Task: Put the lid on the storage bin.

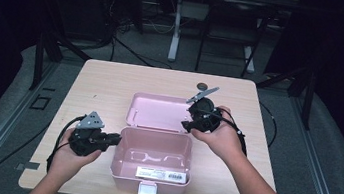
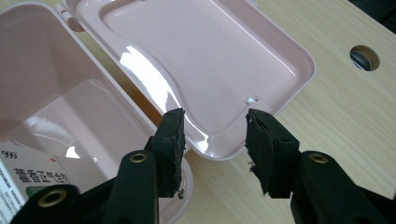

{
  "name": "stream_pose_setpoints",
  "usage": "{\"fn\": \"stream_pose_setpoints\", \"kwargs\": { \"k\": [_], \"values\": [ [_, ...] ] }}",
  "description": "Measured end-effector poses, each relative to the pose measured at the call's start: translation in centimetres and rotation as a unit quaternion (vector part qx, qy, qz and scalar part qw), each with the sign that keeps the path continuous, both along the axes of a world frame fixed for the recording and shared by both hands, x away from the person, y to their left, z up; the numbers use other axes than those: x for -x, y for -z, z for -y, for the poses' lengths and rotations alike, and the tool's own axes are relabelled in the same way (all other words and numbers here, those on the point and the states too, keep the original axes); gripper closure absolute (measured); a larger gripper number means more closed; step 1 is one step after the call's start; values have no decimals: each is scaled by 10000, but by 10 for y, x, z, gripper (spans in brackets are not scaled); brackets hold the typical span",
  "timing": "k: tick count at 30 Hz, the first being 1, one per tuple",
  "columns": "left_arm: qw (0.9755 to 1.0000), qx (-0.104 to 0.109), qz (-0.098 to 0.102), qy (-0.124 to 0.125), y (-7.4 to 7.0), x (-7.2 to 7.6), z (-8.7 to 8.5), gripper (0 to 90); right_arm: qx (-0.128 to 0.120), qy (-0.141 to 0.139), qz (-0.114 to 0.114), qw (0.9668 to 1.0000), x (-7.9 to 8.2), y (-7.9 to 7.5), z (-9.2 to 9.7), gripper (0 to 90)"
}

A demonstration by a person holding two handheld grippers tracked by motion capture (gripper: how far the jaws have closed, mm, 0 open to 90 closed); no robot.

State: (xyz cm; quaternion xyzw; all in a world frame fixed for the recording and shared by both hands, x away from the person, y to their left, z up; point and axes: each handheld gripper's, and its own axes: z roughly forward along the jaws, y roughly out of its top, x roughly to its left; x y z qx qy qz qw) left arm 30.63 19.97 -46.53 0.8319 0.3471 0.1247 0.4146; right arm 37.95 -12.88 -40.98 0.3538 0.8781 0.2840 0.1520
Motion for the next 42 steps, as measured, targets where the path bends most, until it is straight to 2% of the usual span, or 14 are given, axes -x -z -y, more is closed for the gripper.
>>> {"fn": "stream_pose_setpoints", "kwargs": {
  "k": [10,13,24,36,39,42],
  "values": [
    [10000,-1,6,-12,0,0,0,827,-176,313,-75,9993,-17,4,5,567],
    [10000,-10,8,-7,0,0,0,827,-322,443,-156,9984,-24,5,7,568],
    [10000,13,7,2,0,0,0,827,-393,743,-25,9965,-39,9,5,584],
    [10000,14,6,8,0,0,0,827,-528,1130,-57,9922,-57,19,2,592],
    [10000,18,4,9,0,0,0,827,-600,1289,-94,9898,-64,21,5,595],
    [10000,26,-12,9,0,0,-1,827,-551,1348,-109,9893,-67,23,6,597]
  ]
}}
